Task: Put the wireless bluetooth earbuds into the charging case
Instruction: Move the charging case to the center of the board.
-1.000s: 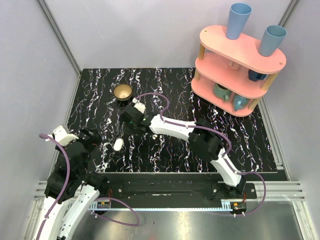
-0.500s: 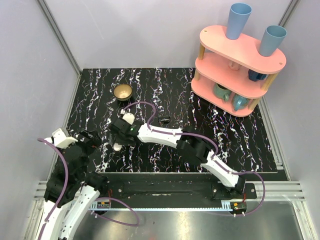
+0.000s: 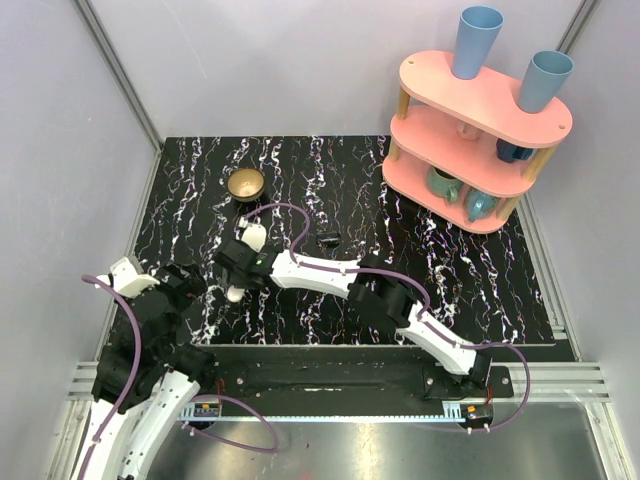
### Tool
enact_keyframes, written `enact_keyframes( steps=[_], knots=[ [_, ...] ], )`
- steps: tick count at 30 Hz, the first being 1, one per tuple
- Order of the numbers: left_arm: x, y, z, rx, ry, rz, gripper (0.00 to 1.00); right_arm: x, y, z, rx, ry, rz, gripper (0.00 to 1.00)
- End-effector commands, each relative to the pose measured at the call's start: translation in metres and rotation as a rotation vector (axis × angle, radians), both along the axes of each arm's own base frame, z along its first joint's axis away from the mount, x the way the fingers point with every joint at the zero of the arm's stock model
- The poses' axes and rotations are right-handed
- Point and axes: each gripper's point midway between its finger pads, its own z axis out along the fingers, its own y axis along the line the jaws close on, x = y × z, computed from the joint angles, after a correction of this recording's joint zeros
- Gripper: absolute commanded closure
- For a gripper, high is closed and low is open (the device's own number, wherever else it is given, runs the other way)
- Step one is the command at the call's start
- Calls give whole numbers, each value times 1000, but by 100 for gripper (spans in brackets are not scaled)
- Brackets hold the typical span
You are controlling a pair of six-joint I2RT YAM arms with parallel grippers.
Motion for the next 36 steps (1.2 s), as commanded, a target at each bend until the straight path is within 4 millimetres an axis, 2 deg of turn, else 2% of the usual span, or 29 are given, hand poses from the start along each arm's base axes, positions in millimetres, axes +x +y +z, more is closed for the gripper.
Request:
enact_keyframes(
  steps=[1,5,7,9,11,12,14,15,16,18,19,21,23,24,26,27,28,29,30,31,32,33,35,36],
  knots=[
    [5,-3,6,-10,-31,-11,1,-14,-34,-49,-210,-19,37,36],
    [5,-3,6,-8,-32,-13,1,-15,-30,-53,-221,-26,74,42],
    [5,-3,6,-8,-32,-13,1,-14,-29,-53,-221,-29,85,49],
    [5,-3,6,-5,-31,-14,1,-14,-33,-54,-239,-33,97,51],
    [5,-3,6,-7,-33,-13,1,-13,-38,-46,-248,-51,100,51],
    [5,-3,7,-9,-36,-13,1,-16,-47,-52,-273,-45,98,51],
    [5,-3,6,-7,-34,-14,1,-14,-54,-39,-269,-65,90,52],
    [5,-3,6,-8,-34,-13,1,-17,-64,-46,-289,-61,88,52],
    [5,-3,6,-6,-33,-14,1,-16,-65,-31,-270,-82,82,53],
    [6,-4,6,-6,-32,-15,1,-18,-78,-32,-286,-92,79,54],
    [6,-4,5,-6,-29,-17,1,-15,-80,-18,-272,-117,79,54],
    [6,-5,4,-2,-26,-19,1,-18,-90,-17,-290,-123,87,54],
    [7,-6,5,-4,-25,-23,1,-18,-96,-6,-286,-136,85,54],
    [7,-6,5,-3,-26,-24,1,-23,-107,-11,-310,-130,84,54],
    [7,-6,5,-3,-25,-28,1,-23,-119,0,-306,-141,58,54],
    [7,-6,5,-3,-25,-29,1,-28,-135,-8,-340,-130,59,54],
    [7,-6,5,-5,-27,-28,1,-30,-140,3,-319,-135,43,54],
    [7,-6,5,-5,-27,-28,1,-33,-146,4,-321,-131,38,54],
    [7,-6,5,-5,-29,-28,1,-39,-161,-4,-350,-112,41,54],
    [7,-6,5,-3,-27,-28,1,-43,-166,5,-328,-108,31,54],
    [8,-7,4,-2,-26,-30,1,-46,-172,4,-328,-98,24,54],
    [8,-7,4,-2,-25,-30,1,-52,-187,-5,-356,-82,22,54],
    [9,-9,3,0,-19,-38,1,-55,-200,0,-345,-83,-17,53],
    [10,-9,2,3,-14,-40,1,-59,-215,-9,-366,-64,-45,53]
  ],
)
